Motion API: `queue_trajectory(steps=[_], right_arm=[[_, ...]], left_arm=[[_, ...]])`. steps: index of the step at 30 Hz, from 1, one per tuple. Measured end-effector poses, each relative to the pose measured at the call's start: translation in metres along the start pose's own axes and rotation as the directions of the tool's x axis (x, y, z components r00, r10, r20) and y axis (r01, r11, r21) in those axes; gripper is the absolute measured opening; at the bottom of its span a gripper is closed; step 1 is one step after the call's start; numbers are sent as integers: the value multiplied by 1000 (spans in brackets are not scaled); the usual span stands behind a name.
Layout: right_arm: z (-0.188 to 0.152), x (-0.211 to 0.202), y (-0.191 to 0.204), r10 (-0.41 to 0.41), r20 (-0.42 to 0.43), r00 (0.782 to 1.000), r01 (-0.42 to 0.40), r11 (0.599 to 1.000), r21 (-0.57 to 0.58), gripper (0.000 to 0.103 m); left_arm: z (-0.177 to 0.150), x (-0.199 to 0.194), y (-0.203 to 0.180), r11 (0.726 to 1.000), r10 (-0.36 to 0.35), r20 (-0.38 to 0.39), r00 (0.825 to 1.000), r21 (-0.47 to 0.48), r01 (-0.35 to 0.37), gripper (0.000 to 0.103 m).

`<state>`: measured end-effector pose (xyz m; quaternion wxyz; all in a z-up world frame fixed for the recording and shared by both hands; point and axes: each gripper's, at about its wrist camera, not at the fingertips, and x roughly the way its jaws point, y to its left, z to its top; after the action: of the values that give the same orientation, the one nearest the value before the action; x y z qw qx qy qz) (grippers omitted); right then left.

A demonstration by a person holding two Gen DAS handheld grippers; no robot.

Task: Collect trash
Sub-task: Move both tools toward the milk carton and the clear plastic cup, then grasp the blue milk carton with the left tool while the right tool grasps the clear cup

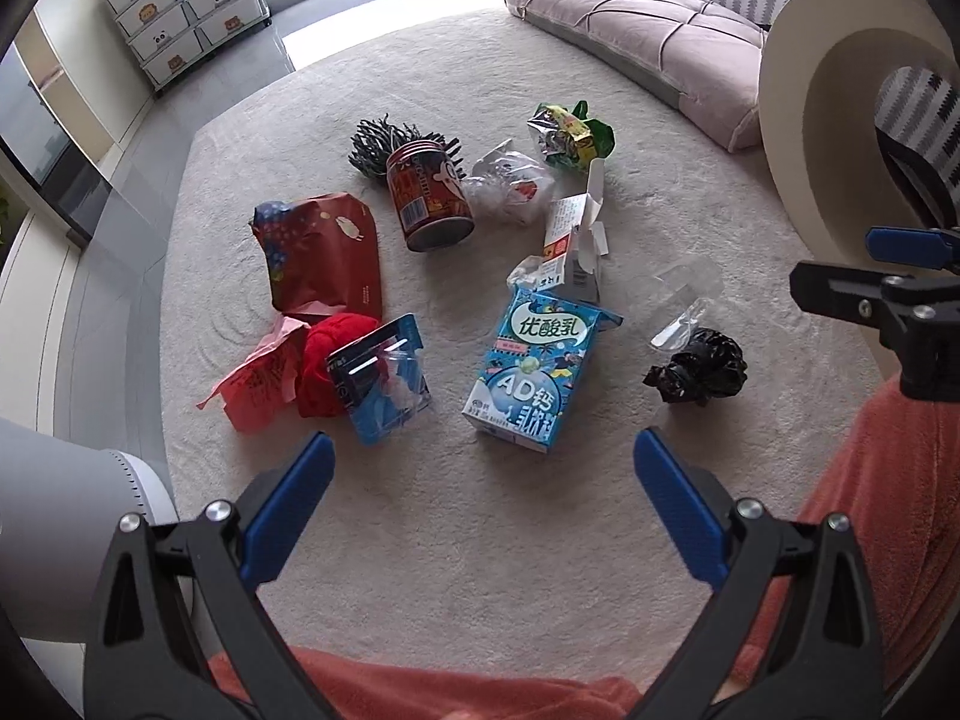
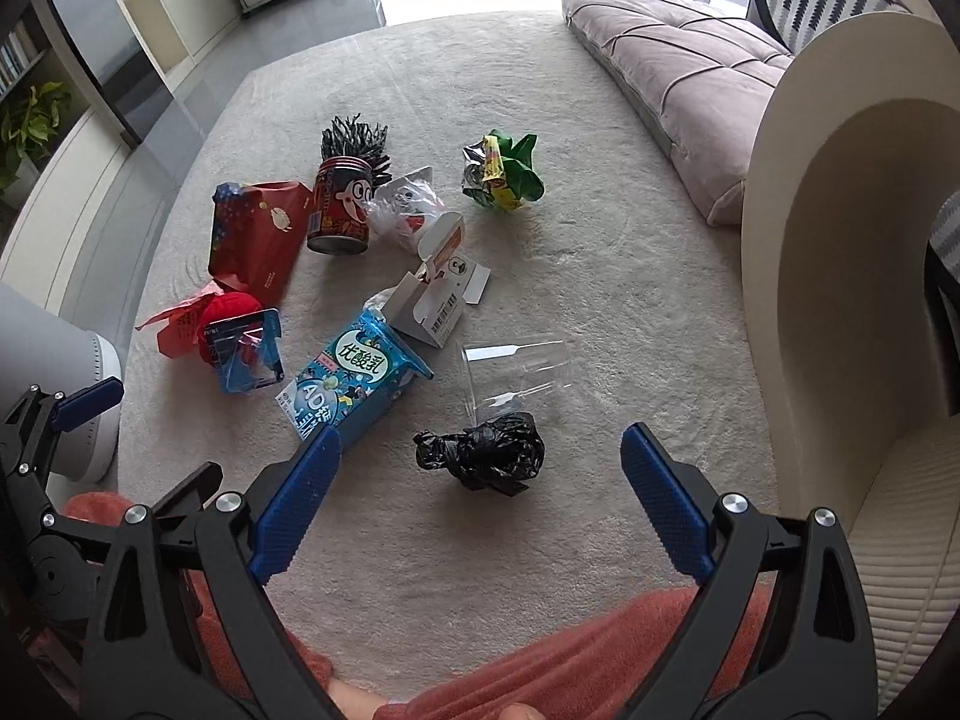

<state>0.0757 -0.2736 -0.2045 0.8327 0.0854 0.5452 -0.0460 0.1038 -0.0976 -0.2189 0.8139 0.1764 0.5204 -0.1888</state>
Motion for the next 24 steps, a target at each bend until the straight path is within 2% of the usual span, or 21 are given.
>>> queue_trajectory(steps=[7, 15, 20, 23, 24], right_arm=[[11, 70, -1, -80, -56, 995, 80, 997, 0, 91], [13, 117, 10, -210, -74, 975, 206, 977, -56, 87], [12, 132, 8, -281, -93, 955, 275, 959, -77, 75], [11, 140, 5, -292, -112, 950, 286, 956, -65, 64], [12, 143, 3, -294, -119, 948, 289, 956, -60, 54]], left_arm=[[10, 78, 2, 999, -36, -48, 998, 17, 37, 100], [16, 126, -1, 996, -81, -75, 994, 23, 83, 100], [17, 142, -7, 994, -99, -76, 992, 45, 103, 100], [14, 157, -12, 994, -80, -93, 992, 69, 87, 98], [13, 160, -13, 994, -81, -100, 992, 71, 88, 98]])
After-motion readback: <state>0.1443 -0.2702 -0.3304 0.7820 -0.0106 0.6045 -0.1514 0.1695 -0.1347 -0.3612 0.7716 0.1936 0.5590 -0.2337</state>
